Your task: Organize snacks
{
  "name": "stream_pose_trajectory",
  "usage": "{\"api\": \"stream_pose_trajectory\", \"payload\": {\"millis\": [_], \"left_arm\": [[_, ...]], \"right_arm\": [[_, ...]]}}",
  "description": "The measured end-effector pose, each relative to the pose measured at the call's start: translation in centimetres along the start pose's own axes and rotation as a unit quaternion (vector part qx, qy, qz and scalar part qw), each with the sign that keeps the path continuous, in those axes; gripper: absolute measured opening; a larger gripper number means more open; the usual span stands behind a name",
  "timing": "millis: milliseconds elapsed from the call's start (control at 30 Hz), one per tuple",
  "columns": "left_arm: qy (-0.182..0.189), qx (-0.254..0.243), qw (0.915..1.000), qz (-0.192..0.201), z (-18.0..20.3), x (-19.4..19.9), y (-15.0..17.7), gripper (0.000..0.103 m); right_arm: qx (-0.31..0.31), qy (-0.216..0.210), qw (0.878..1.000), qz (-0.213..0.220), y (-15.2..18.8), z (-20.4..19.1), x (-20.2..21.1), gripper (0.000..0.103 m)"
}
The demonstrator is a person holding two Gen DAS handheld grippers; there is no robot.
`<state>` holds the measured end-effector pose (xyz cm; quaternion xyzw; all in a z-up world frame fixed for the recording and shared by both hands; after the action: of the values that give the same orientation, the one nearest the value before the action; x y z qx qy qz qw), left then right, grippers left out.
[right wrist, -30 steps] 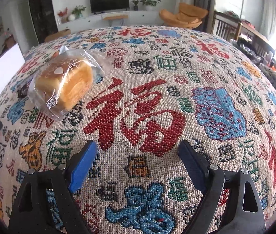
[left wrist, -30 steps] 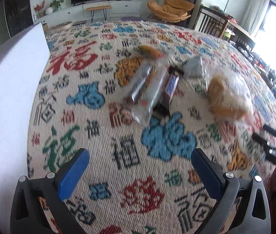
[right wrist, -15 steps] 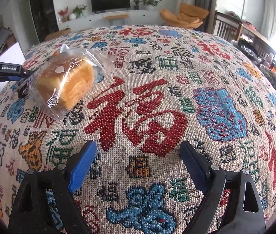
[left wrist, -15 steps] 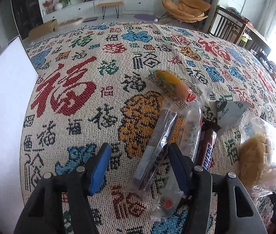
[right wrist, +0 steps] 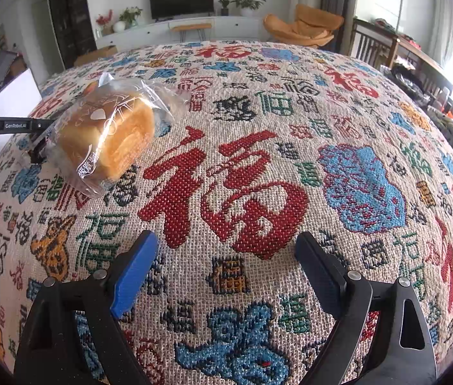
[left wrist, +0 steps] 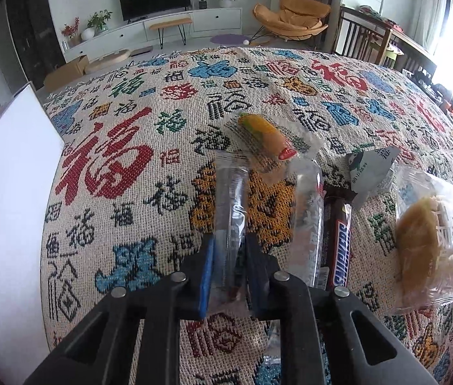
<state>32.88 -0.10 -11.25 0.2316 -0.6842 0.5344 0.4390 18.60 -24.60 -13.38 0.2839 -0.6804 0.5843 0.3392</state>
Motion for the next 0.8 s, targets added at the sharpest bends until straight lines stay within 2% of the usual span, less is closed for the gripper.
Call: {"api": "stream_pose_trajectory", "payload": {"millis": [200, 433, 500, 567, 600, 633, 800], "left_arm": [[0.018, 0.066, 0.9977, 0.001, -1.1, 3.3, 5.1, 0.018], [0.045, 0.080, 0.9957, -0.004, -0.3, 7.1, 11.1, 0.019], [0.058, 0.083, 0.9948, 0.011, -0.4, 7.2, 11.5, 0.027], [0.076, 0.081, 0.9935, 0.028, -0.2, 7.2, 11.3, 0.049], [0.082, 0.075, 0.9932, 0.034, 0.0, 7.1, 11.1, 0.054], [0.077, 0.066, 0.9942, 0.036, 0.3, 7.0, 10.8, 0.063], [0.021, -0.001, 0.9993, 0.031, 2.1, 6.0, 10.2, 0.080]], "right_arm": [[0.000, 0.000, 1.000, 0.000, 0.0, 0.0, 0.0, 0.091], [0.000, 0.000, 1.000, 0.000, 0.0, 0.0, 0.0, 0.091], [0.000, 0.000, 1.000, 0.000, 0.0, 0.0, 0.0, 0.091], [0.000, 0.000, 1.000, 0.000, 0.0, 0.0, 0.0, 0.091], [0.000, 0.000, 1.000, 0.000, 0.0, 0.0, 0.1, 0.091], [0.000, 0.000, 1.000, 0.000, 0.0, 0.0, 0.1, 0.091], [0.000, 0.000, 1.000, 0.000, 0.0, 0.0, 0.1, 0.091]]}}
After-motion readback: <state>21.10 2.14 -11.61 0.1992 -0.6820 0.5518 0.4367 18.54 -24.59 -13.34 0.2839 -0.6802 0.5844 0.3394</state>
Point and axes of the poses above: each gripper's, at about its wrist camera, not at the fingertips, and x roughly against the way its jaws point, z to its right, y to its underside, the point moved 5 cm from there along -x, roughly the way its jaws point, and after that the axes turned 7 degrees about -x, right-handed, at the moved point
